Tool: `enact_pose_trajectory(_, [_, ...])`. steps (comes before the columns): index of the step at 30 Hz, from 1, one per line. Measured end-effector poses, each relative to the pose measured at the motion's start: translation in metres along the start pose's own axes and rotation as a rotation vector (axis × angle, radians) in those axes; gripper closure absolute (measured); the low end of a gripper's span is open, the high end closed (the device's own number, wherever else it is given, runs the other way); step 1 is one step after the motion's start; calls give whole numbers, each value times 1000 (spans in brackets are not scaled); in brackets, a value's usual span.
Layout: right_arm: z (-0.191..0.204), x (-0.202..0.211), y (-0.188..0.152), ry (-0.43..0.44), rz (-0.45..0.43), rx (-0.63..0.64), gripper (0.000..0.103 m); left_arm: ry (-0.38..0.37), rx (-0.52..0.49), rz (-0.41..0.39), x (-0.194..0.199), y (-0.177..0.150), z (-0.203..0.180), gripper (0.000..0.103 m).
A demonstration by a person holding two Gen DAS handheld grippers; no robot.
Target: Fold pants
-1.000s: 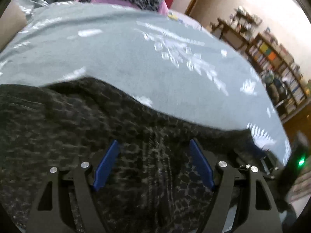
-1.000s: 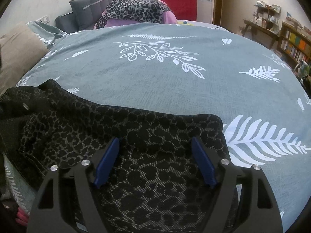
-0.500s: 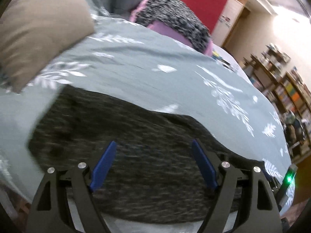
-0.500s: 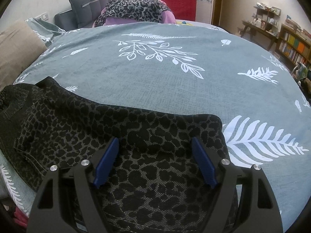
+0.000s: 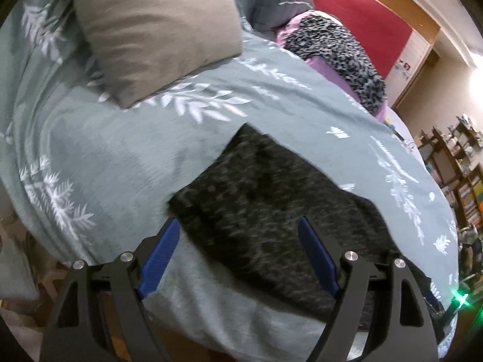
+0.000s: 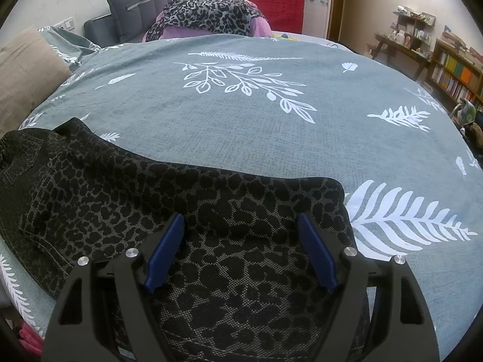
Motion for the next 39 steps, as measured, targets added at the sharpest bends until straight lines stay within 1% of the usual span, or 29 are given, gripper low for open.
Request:
enact_pose_trajectory(5, [0, 2, 0, -9, -5, 3, 24, -24, 80, 33, -23, -4, 13, 22])
enact_pose_trajectory(7, [1, 2, 0, -11, -7, 3, 24, -57, 108, 54, -31, -6, 14, 22])
enact_pose_trajectory(10, [1, 2, -1, -13, -10, 3, 24, -117, 178, 76, -45, -6, 16, 22])
enact_pose_trajectory(13, [1, 2, -1, -14, -11, 4, 24, -155, 217, 63, -50, -2, 15, 22])
enact_pose_trajectory(15, [1, 2, -1, -14, -11, 3, 24, -194, 235, 52, -51, 3, 13, 22])
enact_pose_trajectory(16, [1, 2, -1, -14, -12, 3, 24, -199, 236, 48, -51, 5, 11, 25])
enact_pose_trajectory(17, [1, 2, -1, -14, -12, 4, 24, -206, 229, 47, -51, 6, 10, 31])
enact_pose_trajectory(18, [1, 2, -1, -14, -12, 4, 24, -210, 223, 52, -52, 6, 9, 47])
enact_pose_trajectory(19, [1, 2, -1, -13, -12, 4, 24, -219, 215, 69, -55, 5, 7, 58])
enact_pose_trajectory(20, [1, 2, -1, -13, -12, 4, 24, -228, 215, 78, -55, 4, 5, 59])
enact_pose_trajectory(22, [1, 2, -1, -13, -12, 4, 24, -241, 207, 69, -52, 5, 3, 66])
enact_pose_trajectory(25, [1, 1, -1, -13, -11, 4, 24, -251, 170, 37, -41, 10, -6, 70])
enact_pose_trajectory(31, [1, 6, 1, -7, -4, -21, 24, -271, 80, -34, -7, 21, -36, 70])
enact_pose_trajectory(35, [4, 15, 3, 21, -20, -53, 24, -325, 8, -81, 23, 27, -68, 71])
enact_pose_trajectory(39, [6, 29, 5, 72, -70, -103, 24, -386, -67, -115, 51, 25, -105, 70])
Point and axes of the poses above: each gripper's, at about its wrist camera, not at the fingertips, and x roughly against the way its jaws point, z to its left, y to its top, the point moved 7 cm from there along -x, roughly the way its jaws point, and after that the axes turned 15 degrees about y, right-handed, at the moved point
